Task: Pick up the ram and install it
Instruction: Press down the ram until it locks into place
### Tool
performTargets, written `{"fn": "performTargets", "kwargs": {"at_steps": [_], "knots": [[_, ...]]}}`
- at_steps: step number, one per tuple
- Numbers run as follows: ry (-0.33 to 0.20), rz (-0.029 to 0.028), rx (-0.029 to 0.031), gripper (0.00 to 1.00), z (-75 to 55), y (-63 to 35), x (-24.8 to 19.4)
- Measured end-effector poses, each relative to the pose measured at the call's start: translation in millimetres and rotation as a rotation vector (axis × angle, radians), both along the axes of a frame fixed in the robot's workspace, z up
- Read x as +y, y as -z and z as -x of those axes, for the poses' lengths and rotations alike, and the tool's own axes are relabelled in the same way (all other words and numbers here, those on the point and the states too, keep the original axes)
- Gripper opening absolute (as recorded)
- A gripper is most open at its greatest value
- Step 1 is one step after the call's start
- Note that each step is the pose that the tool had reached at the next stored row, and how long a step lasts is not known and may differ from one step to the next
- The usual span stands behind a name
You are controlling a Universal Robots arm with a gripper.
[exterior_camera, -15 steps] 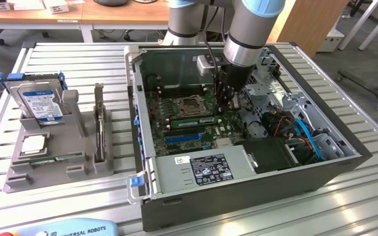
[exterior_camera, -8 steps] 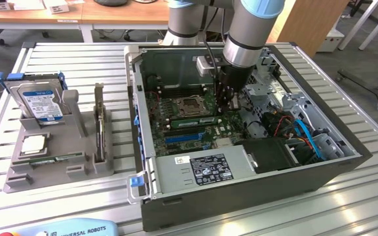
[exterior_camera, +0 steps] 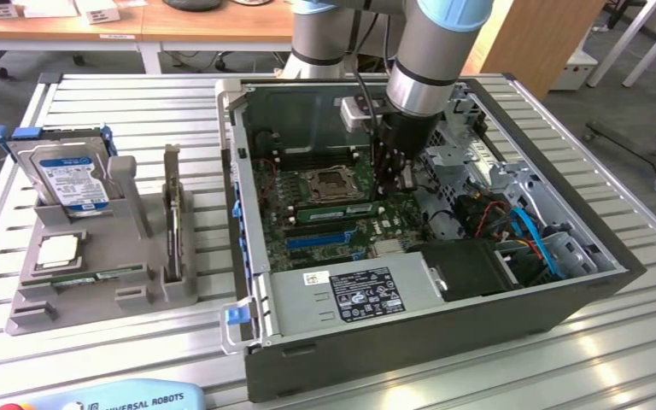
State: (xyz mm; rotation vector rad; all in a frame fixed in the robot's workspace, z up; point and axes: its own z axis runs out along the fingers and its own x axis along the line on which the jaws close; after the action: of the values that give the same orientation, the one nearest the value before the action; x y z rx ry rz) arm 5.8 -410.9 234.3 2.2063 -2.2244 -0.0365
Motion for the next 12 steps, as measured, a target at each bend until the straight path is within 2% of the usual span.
{"fn": "performTargets", "kwargs": {"at_steps": [12], "knots": [[0.000,-0.0001,0.0000,0.10,0.0,3.5,0.0]]}}
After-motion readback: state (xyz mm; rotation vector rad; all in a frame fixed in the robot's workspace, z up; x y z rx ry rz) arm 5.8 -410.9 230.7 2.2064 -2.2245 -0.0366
